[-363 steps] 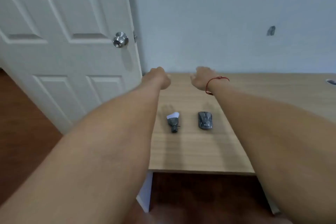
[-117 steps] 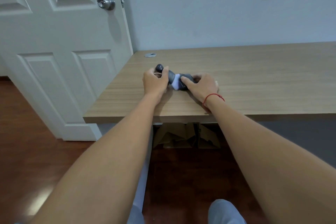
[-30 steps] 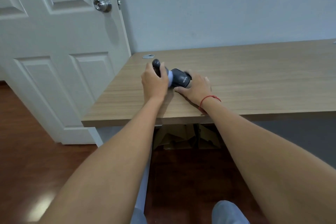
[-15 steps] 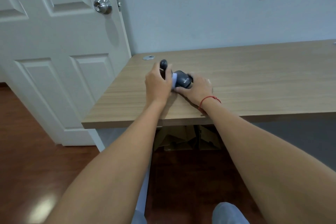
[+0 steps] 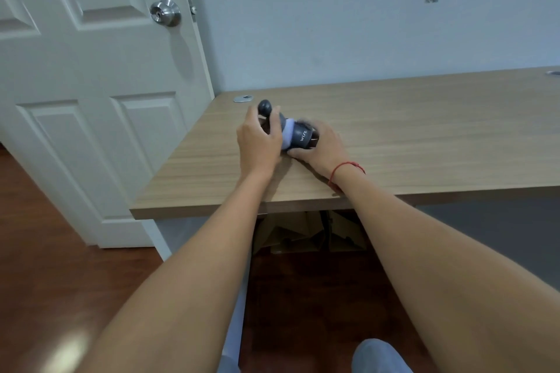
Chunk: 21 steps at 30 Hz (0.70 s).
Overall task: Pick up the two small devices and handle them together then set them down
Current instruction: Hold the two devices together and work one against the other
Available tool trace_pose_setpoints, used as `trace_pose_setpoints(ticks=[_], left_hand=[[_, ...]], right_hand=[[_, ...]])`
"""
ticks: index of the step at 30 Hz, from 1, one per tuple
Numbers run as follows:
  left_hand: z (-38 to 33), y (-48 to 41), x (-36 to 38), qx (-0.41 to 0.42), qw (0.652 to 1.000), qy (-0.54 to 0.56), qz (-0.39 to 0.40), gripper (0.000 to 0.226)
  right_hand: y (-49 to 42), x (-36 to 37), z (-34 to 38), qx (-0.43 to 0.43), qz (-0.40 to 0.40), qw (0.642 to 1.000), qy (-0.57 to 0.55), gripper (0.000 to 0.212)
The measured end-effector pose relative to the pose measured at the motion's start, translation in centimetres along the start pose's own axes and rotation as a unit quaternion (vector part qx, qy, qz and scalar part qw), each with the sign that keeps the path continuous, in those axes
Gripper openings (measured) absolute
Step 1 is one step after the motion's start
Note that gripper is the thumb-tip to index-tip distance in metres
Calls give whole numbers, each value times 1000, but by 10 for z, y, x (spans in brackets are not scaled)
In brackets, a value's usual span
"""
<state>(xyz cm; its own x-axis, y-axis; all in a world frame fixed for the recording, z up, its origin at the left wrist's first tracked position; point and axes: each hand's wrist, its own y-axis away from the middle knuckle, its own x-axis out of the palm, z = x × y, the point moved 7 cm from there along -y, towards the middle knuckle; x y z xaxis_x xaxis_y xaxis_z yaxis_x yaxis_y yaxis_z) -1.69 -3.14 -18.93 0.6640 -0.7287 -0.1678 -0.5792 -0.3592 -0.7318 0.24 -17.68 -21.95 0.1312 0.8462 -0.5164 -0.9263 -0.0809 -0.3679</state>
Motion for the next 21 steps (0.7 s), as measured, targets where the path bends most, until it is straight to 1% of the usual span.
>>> trace_pose_setpoints(ticks=[2,5,7,8,10,12,14,16,18,21], left_hand=[[4,-2,-5,-29,999,-2,-24,20],[0,1,1,-8,999,49,11,22],[0,1,4,-1,998,52,21,22],[3,0,4,-7,999,40,14,23],[7,-2,1,-25,1000,11,-11,22],[8,-2,-1,-37,999,16,-31,19],[10,-5,-3,-45,997,36,-45,18],[10,-9,-7,-43,996,51,-50,14],[6,-10,-5,-24,998,47,-19,12],[-10,0,8,51,996,22,63,16]], right_hand=[[0,-1,-2,13,5,1000,-18,64],[-1,-2,-2,17,4,997,-74,56],[-1,-4,-3,23,-5,996,-88,53],[-1,-4,-4,35,-7,995,-95,57],[0,-3,-10,68,-5,991,-117,71],[2,-4,-13,82,-8,988,-132,79],[2,-4,-9,68,-1,990,-122,72],[2,-3,-4,52,15,994,-90,65],[2,-1,-1,46,19,997,-67,62],[0,-5,-1,35,2,997,-62,55]])
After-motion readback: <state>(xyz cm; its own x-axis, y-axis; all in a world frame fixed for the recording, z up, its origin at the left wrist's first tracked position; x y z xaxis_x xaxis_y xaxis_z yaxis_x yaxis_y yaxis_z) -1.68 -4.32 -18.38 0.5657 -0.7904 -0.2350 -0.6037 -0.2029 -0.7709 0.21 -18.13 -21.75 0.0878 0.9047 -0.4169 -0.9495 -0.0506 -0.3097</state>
